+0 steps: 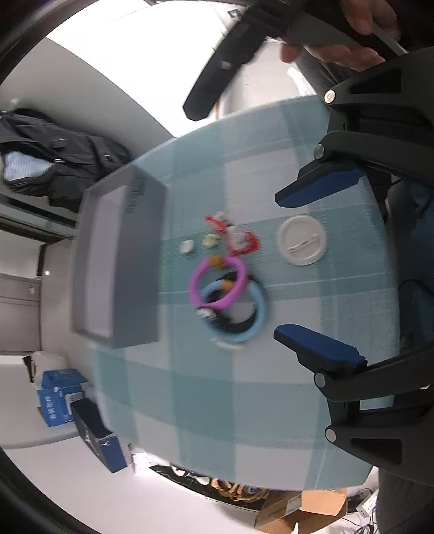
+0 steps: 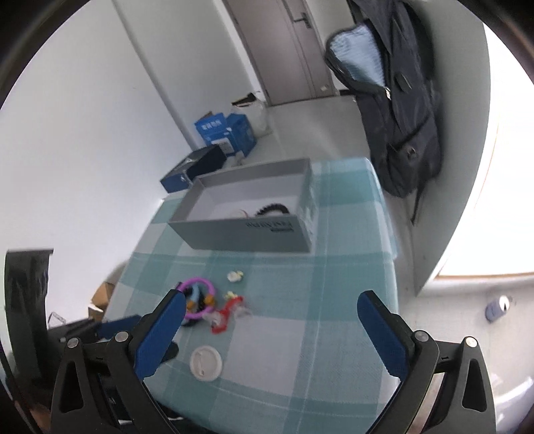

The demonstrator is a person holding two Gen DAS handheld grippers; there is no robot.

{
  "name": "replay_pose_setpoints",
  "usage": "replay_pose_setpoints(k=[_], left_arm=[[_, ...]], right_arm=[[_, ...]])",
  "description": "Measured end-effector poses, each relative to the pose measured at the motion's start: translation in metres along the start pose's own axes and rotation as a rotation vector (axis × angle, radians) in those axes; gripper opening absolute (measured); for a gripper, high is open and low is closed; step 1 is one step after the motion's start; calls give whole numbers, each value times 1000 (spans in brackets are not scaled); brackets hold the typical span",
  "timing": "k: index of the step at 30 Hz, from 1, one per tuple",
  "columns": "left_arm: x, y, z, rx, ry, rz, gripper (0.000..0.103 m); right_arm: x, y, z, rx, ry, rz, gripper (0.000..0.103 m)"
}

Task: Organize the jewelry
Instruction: 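Move the left tool back over the table to the second white badge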

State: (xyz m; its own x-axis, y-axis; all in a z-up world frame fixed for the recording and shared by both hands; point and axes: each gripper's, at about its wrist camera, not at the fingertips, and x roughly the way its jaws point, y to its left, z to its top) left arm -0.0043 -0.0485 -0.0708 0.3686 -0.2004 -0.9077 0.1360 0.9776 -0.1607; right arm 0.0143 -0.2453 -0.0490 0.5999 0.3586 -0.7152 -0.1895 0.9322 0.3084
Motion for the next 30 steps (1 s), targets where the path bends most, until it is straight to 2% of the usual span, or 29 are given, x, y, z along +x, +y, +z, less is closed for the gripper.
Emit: replay_pose_setpoints(k=[4,6,8,16,19,22,24,25,30], left_arm=[[11,-13,-13,49,50,-8,68],[20,-17,-17,69,77,35,68],[26,-16,-19,71,90,46,68],[25,-30,-19,136,52,117,68],[24,-39,-21,152,44,110,68],[20,-42,-24,165,38,104,63],[17,-47,-25,186,34,85,51],[18,-42,-25,194,25,78,37],[16,-44,-26,206,17,31,37]], right_arm=[[0,-5,-5,12,4,-19,103],[2,-7,-7,19,24,-12,103],[4,-8,-10,21,43,-9,103],[3,-9,-12,17,38,-27,103],[3,-9,-12,21,39,-31,103],[5,-10,-13,25,54,-20,103],[5,-10,-13,22,55,-24,103],[6,-10,-13,23,56,-24,103],[8,-12,-13,31,63,-31,103]])
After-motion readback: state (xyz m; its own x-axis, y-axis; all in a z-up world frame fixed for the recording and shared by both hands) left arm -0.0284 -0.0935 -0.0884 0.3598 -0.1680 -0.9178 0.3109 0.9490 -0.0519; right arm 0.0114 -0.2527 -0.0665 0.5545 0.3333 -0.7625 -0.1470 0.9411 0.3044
